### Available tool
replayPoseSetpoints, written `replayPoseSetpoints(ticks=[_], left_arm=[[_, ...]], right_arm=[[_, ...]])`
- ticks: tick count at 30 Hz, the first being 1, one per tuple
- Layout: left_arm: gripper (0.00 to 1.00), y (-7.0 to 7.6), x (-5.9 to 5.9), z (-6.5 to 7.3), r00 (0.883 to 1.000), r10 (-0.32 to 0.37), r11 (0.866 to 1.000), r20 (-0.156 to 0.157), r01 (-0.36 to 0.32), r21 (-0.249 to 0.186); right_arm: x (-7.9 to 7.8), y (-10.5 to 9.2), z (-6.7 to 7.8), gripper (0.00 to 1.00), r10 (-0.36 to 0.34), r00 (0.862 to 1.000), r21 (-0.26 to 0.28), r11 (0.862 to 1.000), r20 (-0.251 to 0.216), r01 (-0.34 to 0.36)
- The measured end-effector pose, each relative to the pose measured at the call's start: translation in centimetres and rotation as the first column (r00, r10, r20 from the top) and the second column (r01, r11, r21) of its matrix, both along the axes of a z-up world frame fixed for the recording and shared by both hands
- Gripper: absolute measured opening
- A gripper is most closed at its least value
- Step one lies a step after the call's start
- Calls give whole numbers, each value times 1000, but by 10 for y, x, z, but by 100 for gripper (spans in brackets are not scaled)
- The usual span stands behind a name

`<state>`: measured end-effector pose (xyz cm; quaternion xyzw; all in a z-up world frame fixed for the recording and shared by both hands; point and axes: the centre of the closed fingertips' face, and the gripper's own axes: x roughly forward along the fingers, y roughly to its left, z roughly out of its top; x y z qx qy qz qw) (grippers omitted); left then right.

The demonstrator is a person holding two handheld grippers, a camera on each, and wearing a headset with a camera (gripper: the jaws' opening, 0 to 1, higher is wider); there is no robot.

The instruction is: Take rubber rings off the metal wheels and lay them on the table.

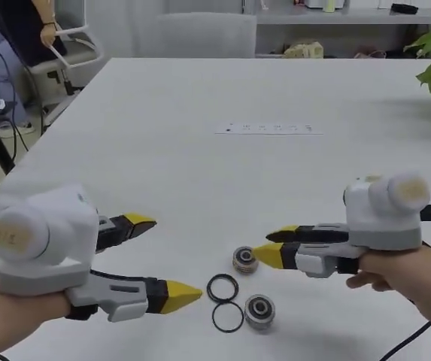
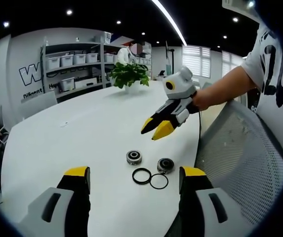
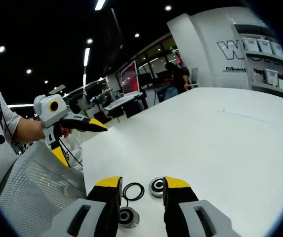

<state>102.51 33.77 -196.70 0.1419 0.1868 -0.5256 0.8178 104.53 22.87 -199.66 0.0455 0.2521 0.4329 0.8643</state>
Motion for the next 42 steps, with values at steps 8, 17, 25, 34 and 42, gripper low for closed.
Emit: replayPoseSetpoints(ticks=[8, 17, 25, 34, 42], left_arm=[[75, 1, -4, 6, 1000, -1, 1000, 7, 1, -4], [78, 2, -12, 8, 1000, -9, 1000, 4, 9, -8], [80, 6, -17, 6, 1000, -10, 1000, 1, 10, 2], [81, 10, -22, 7, 1000, -3, 1000, 1, 3, 6], [83, 13, -26, 5, 1000, 0, 1000, -2, 0, 16]], right_arm=[[-14, -17, 15, 41, -16, 998, -20, 1000, 54, 17], [-33, -30, 24, 52, -30, 996, -38, 999, 84, 33], [-56, -32, 23, 63, 5, 994, -91, 996, 106, 5], [-71, -40, 24, 69, 27, 992, -136, 991, 121, -10], [-81, -45, 25, 73, 31, 992, -146, 989, 126, -12]])
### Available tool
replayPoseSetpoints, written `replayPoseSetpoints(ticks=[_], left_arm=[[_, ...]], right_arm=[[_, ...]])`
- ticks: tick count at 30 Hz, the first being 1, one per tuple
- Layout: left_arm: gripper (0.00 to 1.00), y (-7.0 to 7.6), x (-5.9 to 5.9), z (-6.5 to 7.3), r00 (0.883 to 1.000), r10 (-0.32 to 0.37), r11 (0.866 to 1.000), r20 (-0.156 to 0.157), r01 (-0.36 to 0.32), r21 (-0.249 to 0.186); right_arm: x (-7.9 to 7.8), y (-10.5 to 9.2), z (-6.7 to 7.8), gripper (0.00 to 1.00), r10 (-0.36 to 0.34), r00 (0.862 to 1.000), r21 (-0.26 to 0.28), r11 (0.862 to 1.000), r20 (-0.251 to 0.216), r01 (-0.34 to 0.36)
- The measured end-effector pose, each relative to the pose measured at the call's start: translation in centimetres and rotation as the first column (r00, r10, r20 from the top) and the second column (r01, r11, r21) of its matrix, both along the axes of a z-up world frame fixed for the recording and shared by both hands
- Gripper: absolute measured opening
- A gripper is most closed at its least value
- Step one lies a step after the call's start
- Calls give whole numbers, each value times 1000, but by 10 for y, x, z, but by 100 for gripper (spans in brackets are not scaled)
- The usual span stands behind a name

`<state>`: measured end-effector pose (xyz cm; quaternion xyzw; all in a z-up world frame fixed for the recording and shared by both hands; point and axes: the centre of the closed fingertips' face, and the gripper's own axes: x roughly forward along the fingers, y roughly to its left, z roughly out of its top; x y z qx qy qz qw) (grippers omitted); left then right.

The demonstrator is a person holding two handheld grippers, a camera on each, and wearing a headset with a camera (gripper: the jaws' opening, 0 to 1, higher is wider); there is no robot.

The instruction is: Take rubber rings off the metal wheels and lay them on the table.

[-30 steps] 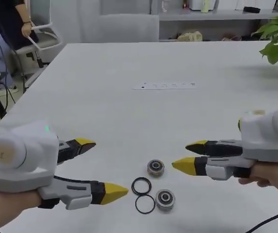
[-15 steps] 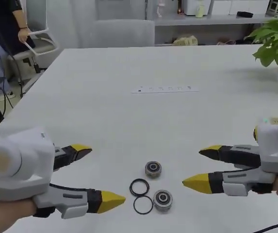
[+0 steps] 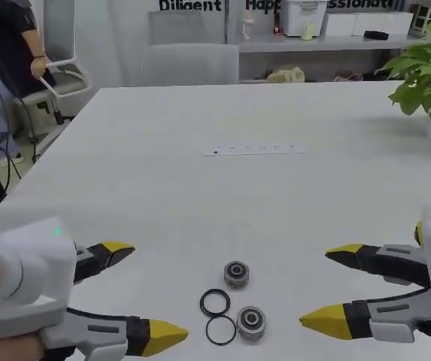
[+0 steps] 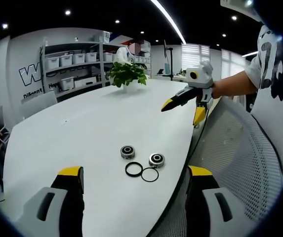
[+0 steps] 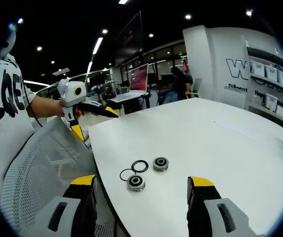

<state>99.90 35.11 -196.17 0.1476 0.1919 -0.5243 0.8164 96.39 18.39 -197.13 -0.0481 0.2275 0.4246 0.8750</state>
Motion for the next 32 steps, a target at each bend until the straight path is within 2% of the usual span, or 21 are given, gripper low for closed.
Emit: replayPoseSetpoints(ticks=[8, 13, 26, 32], left_arm=[[84, 3, -3, 0, 1000, 15, 1000, -7, -15, -4], [84, 4, -5, -1, 1000, 18, 1000, -10, -18, -6], [84, 7, -10, -4, 1000, 26, 1000, -17, -26, -5], [84, 11, -9, -3, 999, 40, 999, -16, -40, -7]], right_arm=[[-4, -10, 2, 76, -18, 1000, -9, 1000, 12, 18], [-11, -14, -2, 77, -16, 1000, -37, 999, 17, 16], [-16, -15, -10, 78, 12, 1000, -88, 996, 23, -10], [-17, -13, -10, 77, 19, 999, -94, 995, 27, -16]])
